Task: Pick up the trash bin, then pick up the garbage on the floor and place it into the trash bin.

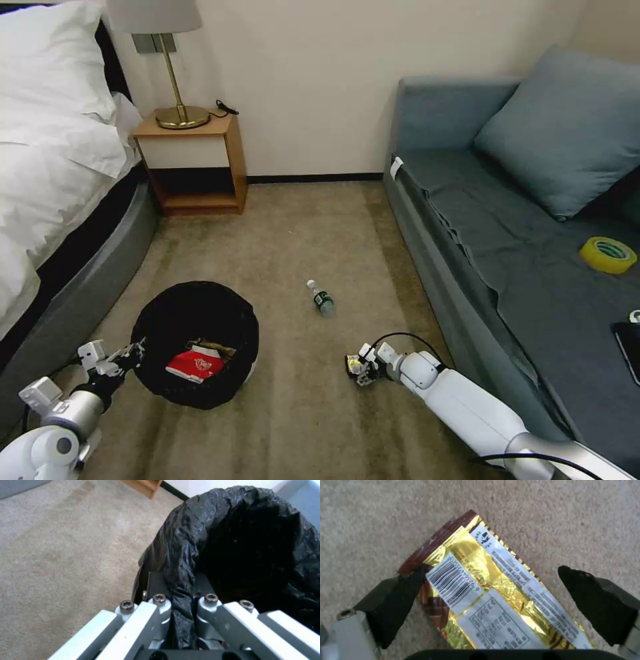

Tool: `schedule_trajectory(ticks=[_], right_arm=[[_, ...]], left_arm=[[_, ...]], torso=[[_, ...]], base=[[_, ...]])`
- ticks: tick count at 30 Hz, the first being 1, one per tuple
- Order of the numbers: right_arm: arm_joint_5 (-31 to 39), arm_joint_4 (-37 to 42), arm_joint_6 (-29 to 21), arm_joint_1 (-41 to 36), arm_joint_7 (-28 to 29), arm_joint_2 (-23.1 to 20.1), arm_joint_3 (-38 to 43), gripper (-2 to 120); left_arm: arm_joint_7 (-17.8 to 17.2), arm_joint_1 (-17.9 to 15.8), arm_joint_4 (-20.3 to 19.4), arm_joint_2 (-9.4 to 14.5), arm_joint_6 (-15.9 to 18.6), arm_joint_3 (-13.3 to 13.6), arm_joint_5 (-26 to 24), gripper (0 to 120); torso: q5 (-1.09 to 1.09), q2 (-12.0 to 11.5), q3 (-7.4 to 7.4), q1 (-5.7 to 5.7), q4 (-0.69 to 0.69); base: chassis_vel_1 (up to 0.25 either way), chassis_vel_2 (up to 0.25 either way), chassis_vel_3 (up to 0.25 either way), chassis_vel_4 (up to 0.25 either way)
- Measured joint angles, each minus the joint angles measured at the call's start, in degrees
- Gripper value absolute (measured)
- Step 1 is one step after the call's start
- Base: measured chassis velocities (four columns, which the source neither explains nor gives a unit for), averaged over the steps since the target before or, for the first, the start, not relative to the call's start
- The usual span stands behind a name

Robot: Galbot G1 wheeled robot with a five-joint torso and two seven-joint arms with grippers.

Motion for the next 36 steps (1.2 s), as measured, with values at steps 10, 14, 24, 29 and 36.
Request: schedule_trajectory(ticks=[10,14,24,29,36], right_arm=[[0.62,-0.76,0.0,-0.05,-1.76,-0.53,0.91,100],[0.73,-0.49,-0.03,-0.44,-2.79,-0.91,1.44,89],[0.7,-0.88,-0.05,-0.85,-3.65,-0.49,2.11,66],[0.6,-1.04,0.16,-1.0,-3.69,-0.41,2.12,53],[0.51,-1.07,0.46,-1.15,-3.58,-0.45,2.14,37]], left_arm=[[-0.02,0.04,-0.62,-0.42,0.0,-0.16,0.3,4],[-0.06,0.04,-0.95,-0.73,0.04,-0.16,0.48,4],[-0.07,0.23,-1.27,-1.05,0.06,-0.25,0.8,4],[-0.07,0.28,-1.36,-1.13,0.06,-0.29,0.9,4],[-0.14,0.21,-1.69,-1.14,0.11,-0.1,0.93,4]], torso=[[0.05,0.0,0.0,0.0,0.04],[0.03,0.0,0.0,0.0,0.02],[-0.01,0.02,-0.01,-0.01,-0.01],[0.0,0.01,-0.01,-0.01,-0.01],[0.04,-0.01,0.0,-0.01,0.02]], base=[[0.0,0.0,0.0,0.0],[0.0,0.0,0.0,0.0],[0.0,0.0,0.0,0.0],[0.0,0.0,0.0,0.0],[0.0,0.0,0.0,0.0]])
